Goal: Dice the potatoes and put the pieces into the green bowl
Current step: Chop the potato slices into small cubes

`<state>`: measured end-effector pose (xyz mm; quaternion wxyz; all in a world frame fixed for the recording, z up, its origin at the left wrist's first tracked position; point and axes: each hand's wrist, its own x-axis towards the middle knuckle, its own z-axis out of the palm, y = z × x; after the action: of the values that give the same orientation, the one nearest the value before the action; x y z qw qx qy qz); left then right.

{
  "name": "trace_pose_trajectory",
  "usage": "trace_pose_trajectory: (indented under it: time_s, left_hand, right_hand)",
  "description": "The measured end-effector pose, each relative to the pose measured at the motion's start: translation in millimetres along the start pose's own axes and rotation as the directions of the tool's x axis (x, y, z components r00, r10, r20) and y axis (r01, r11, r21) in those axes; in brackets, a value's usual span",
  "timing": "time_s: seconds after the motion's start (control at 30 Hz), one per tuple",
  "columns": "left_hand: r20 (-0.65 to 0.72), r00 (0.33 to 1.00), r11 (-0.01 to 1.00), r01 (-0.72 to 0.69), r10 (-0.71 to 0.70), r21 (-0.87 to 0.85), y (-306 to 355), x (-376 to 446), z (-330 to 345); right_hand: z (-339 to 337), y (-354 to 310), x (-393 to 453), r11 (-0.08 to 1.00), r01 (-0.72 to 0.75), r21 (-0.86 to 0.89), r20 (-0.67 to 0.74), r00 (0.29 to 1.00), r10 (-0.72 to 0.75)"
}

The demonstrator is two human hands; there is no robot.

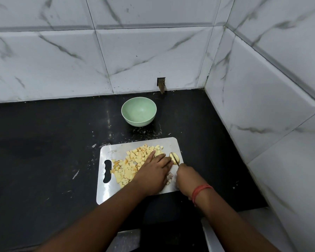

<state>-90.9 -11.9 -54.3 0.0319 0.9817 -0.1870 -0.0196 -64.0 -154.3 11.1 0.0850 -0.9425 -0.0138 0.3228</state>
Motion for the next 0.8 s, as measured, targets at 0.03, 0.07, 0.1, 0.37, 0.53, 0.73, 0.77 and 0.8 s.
trace_pose_trajectory:
  time_s: [0.03, 0.07, 0.1, 0.37, 0.53, 0.73, 0.77, 0.8]
  left_hand:
    - [0.002, 1.0, 1.0, 0.0, 0.0, 0.001, 0.1, -0.4, 0.1]
    - [0.004, 1.0, 1.0, 0.0, 0.0, -0.002, 0.1, -0.5, 0.3]
    - [0.003, 1.0, 1.0, -0.002, 0.002, -0.004, -0.2, -0.4, 0.6]
    - [0.037, 0.999, 1.0, -0.012, 0.011, 0.028, -1.6, 0.5, -1.8]
    - [0.053, 0.999, 0.998, -0.005, 0.002, 0.057, -0.1, 0.5, -3.0]
    - [0.071, 0.997, 0.998, -0.002, -0.003, 0.064, 0.5, 1.3, -5.1]
    - [0.074, 0.997, 0.998, 0.0, -0.005, 0.068, 0.7, 1.5, -5.5]
    - [0.076, 0.997, 0.997, 0.003, -0.009, 0.071, 1.3, 2.1, -5.7]
  right_hand:
    - [0.9, -0.9, 0.6, 1.0, -0.007, 0.0, -0.002, 1.0, 0.007]
    - [1.5, -0.8, 0.0, 1.0, -0.009, 0.005, -0.006, 1.0, 0.009]
    - [2.4, -2.2, 0.3, 1.0, -0.005, 0.006, -0.008, 1.0, 0.005]
    - [-0.6, -16.9, 6.6, 0.995, -0.087, 0.056, 0.107, 0.991, 0.081]
    - [-4.7, -17.2, 9.7, 0.997, -0.071, 0.01, 0.129, 0.989, 0.069]
    - [-14.6, -15.2, 7.0, 0.995, 0.056, -0.081, 0.098, 0.994, -0.048]
    - [-16.1, -14.9, 6.2, 0.994, 0.074, -0.084, 0.088, 0.994, -0.067]
    - [-16.0, -12.9, 7.3, 0.991, 0.083, -0.102, 0.1, 0.992, -0.073]
